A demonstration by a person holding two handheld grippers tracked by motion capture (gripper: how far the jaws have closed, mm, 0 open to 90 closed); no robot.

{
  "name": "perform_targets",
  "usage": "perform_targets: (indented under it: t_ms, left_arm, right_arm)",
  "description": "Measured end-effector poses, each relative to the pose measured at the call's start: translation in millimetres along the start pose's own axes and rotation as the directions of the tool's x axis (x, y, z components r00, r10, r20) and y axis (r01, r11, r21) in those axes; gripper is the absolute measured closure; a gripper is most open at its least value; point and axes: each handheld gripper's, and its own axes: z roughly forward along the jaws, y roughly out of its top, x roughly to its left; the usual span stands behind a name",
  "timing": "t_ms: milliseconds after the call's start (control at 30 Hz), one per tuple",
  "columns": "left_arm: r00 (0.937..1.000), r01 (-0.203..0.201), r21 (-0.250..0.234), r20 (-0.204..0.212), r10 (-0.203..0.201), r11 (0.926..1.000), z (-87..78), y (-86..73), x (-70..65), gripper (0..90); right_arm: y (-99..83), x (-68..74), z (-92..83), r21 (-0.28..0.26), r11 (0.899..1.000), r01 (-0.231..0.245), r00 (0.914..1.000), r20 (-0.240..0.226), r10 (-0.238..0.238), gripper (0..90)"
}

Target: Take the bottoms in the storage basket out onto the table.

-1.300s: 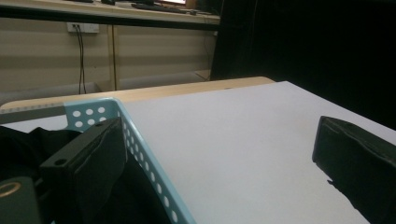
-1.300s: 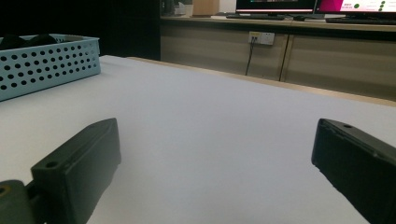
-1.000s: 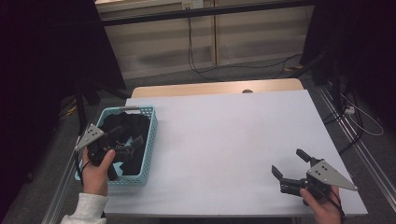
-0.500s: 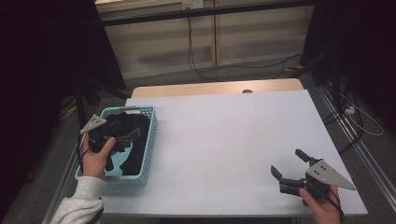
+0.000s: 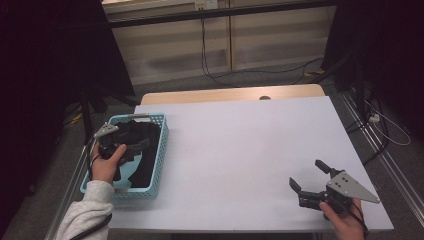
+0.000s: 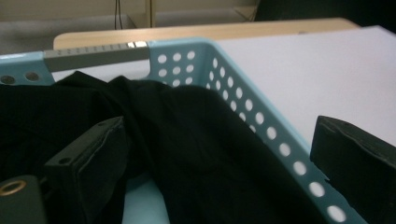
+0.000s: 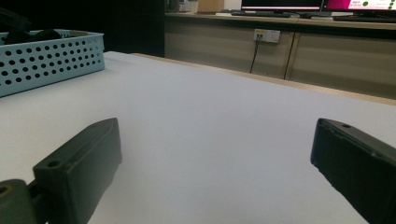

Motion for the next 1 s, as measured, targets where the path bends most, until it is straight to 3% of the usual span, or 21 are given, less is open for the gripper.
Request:
perform_targets:
  t_ms: [233, 333, 400, 567, 600, 833, 867, 1000]
  left_arm:
    - [0.9992, -0.033, 0.073, -0.022, 0.034, 0.9968, 15.1, -4.2, 0.8, 4.6]
    - [0.9993, -0.027, 0.095, -0.023, 0.030, 0.9951, 19.5, -6.8, 3.0, 4.7]
    - [0.9983, -0.046, 0.136, -0.030, 0.050, 0.9896, 23.3, -10.5, 4.7, 4.7]
    - [0.9981, -0.054, 0.176, -0.020, 0.058, 0.9829, 30.6, -17.8, 4.3, 5.1]
    - [0.9974, -0.065, 0.208, -0.017, 0.070, 0.9760, 33.3, -20.6, 5.2, 5.2]
    - [0.9979, -0.063, 0.237, 0.005, 0.064, 0.9695, 38.9, -23.7, 3.8, 5.2]
    - [0.9974, -0.072, 0.249, 0.020, 0.069, 0.9660, 40.2, -24.6, 3.6, 5.3]
    - [0.9965, -0.083, 0.259, 0.016, 0.082, 0.9622, 42.2, -25.8, 3.7, 5.3]
  right_arm:
    - [0.4, -0.4, -1.0, -0.001, 1.000, 0.003, 1.0000, 0.003, -0.003, 1.0]
    - [0.5, -0.4, -1.0, 0.000, 1.000, 0.008, 1.0000, 0.001, -0.008, 1.1]
    - [0.8, -0.2, -1.4, 0.000, 1.000, 0.010, 0.9999, 0.003, -0.010, 1.1]
    - [0.3, 0.1, -1.2, 0.006, 1.000, 0.016, 0.9999, 0.003, -0.016, 1.1]
    - [0.2, 0.5, -0.9, 0.007, 1.000, 0.020, 0.9998, 0.001, -0.020, 1.1]
    - [-0.1, 2.4, 0.4, 0.013, 0.999, 0.033, 0.9994, -0.005, -0.033, 1.0]
    - [-0.1, 2.6, 0.5, 0.013, 0.999, 0.035, 0.9994, -0.006, -0.035, 1.1]
    - [-0.2, 3.1, 0.8, 0.015, 0.999, 0.041, 0.9991, -0.012, -0.041, 1.1]
